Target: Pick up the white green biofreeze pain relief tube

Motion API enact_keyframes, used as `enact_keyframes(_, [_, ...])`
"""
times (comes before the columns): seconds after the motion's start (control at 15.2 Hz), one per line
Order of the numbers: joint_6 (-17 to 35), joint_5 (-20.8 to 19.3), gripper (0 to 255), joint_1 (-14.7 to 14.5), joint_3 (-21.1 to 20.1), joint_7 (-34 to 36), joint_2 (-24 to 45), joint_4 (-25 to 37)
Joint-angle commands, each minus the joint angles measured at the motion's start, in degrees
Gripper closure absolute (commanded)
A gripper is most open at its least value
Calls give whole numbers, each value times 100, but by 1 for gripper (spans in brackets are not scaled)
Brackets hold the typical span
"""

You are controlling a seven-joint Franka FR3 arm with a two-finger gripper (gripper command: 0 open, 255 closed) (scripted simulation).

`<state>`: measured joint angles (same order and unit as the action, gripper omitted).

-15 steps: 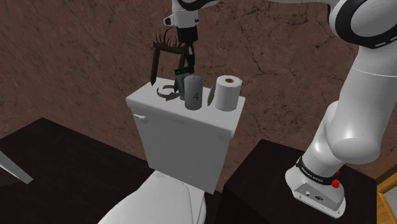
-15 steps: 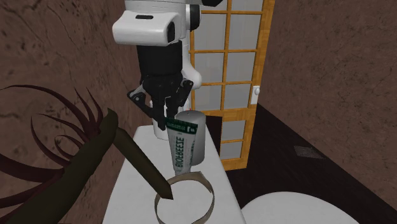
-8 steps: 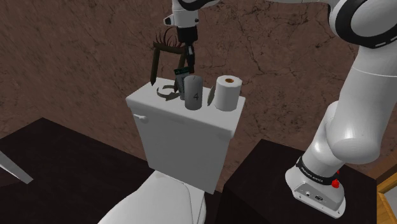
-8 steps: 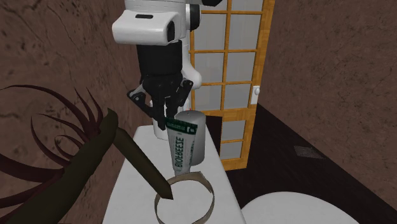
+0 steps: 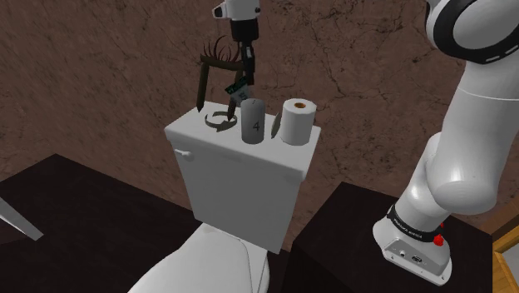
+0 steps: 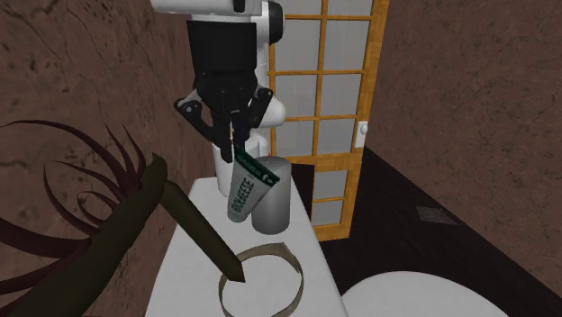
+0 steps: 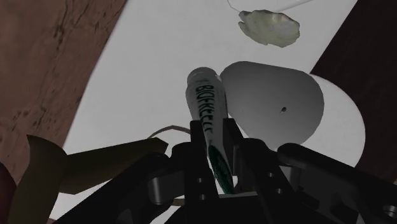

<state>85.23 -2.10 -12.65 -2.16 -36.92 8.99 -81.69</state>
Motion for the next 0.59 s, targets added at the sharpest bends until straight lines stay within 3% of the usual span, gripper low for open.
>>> enact_keyframes(0.0, [-177,-2,255,-3,-1,-2,50,226])
enact_keyframes(0.53, [-747,-13,255,-13,-4,-13,259,1005])
